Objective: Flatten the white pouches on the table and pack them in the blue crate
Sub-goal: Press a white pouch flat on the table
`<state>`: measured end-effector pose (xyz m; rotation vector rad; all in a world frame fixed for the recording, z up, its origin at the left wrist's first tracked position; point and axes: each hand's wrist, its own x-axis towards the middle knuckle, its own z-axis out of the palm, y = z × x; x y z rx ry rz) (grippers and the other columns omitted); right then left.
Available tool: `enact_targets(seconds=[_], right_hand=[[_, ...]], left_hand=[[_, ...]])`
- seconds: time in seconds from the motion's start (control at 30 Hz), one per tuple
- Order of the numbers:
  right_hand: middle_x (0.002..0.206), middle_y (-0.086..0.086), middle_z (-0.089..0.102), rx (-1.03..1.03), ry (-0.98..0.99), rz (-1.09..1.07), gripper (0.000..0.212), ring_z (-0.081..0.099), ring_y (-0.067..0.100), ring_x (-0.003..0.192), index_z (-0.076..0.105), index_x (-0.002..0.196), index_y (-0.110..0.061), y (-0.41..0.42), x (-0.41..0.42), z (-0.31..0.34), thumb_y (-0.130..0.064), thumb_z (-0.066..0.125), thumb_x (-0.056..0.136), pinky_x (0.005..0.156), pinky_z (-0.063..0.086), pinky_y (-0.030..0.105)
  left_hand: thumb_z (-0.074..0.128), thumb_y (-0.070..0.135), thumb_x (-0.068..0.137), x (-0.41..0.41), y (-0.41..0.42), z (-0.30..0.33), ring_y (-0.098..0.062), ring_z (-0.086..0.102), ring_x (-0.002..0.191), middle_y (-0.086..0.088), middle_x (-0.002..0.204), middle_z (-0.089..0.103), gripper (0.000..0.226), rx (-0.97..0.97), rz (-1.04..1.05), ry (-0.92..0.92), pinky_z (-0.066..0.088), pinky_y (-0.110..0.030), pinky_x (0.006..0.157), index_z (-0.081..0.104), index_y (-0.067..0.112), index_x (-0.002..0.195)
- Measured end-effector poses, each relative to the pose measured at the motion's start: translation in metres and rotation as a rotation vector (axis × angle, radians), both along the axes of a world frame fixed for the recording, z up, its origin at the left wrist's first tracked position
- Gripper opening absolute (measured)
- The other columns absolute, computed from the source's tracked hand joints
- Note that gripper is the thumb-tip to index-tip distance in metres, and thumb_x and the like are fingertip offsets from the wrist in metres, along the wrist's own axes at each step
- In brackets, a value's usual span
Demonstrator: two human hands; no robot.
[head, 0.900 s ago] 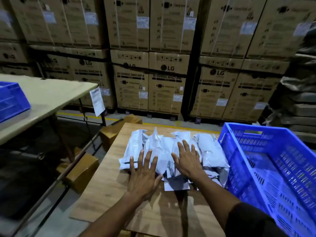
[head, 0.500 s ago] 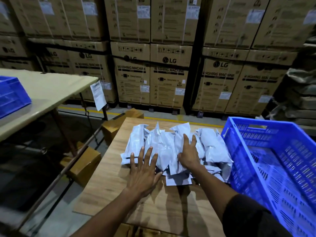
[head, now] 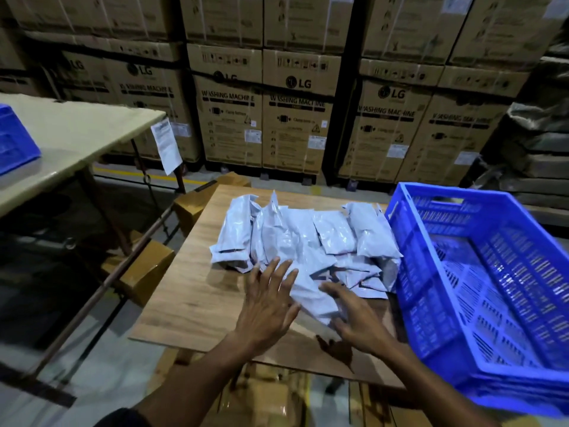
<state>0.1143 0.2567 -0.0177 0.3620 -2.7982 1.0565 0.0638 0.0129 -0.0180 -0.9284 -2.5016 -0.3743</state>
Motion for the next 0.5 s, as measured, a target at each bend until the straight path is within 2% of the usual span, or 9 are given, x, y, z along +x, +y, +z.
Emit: enact_targets(seconds=[0.1, 0.2, 0.27, 0.33, 0.43, 0.5], right_hand=[[0.136, -0.005, 0.059, 0.095, -0.063, 0.056, 0.060, 0.056, 0.016, 0.124, 0.055, 0.137, -0.019, 0.007, 0.012, -0.017, -0.028, 0.062, 0.078, 0.101, 0.048, 0.037], [0.134, 0.000, 0.061, 0.389, -0.197, 0.054, 0.069, 0.056, 0.026, 0.122, 0.053, 0.137, -0.025, -0.004, 0.012, -0.026, -0.031, 0.075, 0.072, 0.095, 0.045, 0.035], [0.141, -0.002, 0.055, 0.527, -0.209, 0.022, 0.067, 0.049, 0.025, 0.129, 0.049, 0.140, -0.027, -0.014, 0.014, -0.034, -0.027, 0.071, 0.077, 0.098, 0.036, 0.035], [0.149, 0.000, 0.049, 0.585, -0.188, 0.010, 0.066, 0.044, 0.025, 0.137, 0.048, 0.143, -0.023, -0.024, 0.022, -0.033, -0.023, 0.066, 0.079, 0.105, 0.032, 0.042], [0.141, 0.004, 0.058, 0.623, -0.144, 0.010, 0.058, 0.054, 0.027, 0.131, 0.058, 0.136, -0.016, -0.033, 0.031, -0.039, -0.022, 0.055, 0.079, 0.103, 0.043, 0.050], [0.143, 0.003, 0.057, 0.642, -0.129, -0.017, 0.049, 0.052, 0.025, 0.133, 0.056, 0.138, -0.015, -0.038, 0.037, -0.043, -0.036, 0.036, 0.100, 0.103, 0.044, 0.049]], left_hand=[[0.051, 0.046, 0.094, 0.018, -0.004, -0.016, -0.033, 0.036, 0.146, -0.009, 0.152, 0.047, 0.058, -0.112, -0.002, -0.100, 0.026, -0.061, 0.115, 0.053, 0.011, 0.141], [0.045, 0.055, 0.092, 0.032, -0.003, -0.041, -0.033, 0.045, 0.139, -0.012, 0.146, 0.054, 0.063, -0.266, 0.052, -0.284, 0.026, -0.058, 0.112, 0.059, 0.011, 0.134], [0.043, 0.059, 0.089, 0.041, -0.002, -0.056, -0.033, 0.048, 0.136, -0.013, 0.145, 0.055, 0.067, -0.335, 0.074, -0.389, 0.024, -0.057, 0.111, 0.060, 0.011, 0.134], [0.042, 0.060, 0.088, 0.048, -0.001, -0.062, -0.034, 0.051, 0.134, -0.014, 0.143, 0.057, 0.070, -0.386, 0.096, -0.489, 0.023, -0.057, 0.110, 0.062, 0.012, 0.134], [0.039, 0.059, 0.091, 0.049, -0.001, -0.071, -0.034, 0.054, 0.133, -0.015, 0.143, 0.058, 0.069, -0.395, 0.096, -0.499, 0.023, -0.057, 0.110, 0.063, 0.011, 0.135], [0.036, 0.056, 0.095, 0.046, 0.000, -0.073, -0.033, 0.051, 0.137, -0.012, 0.145, 0.057, 0.066, -0.383, 0.121, -0.517, 0.027, -0.056, 0.112, 0.061, 0.012, 0.138]])
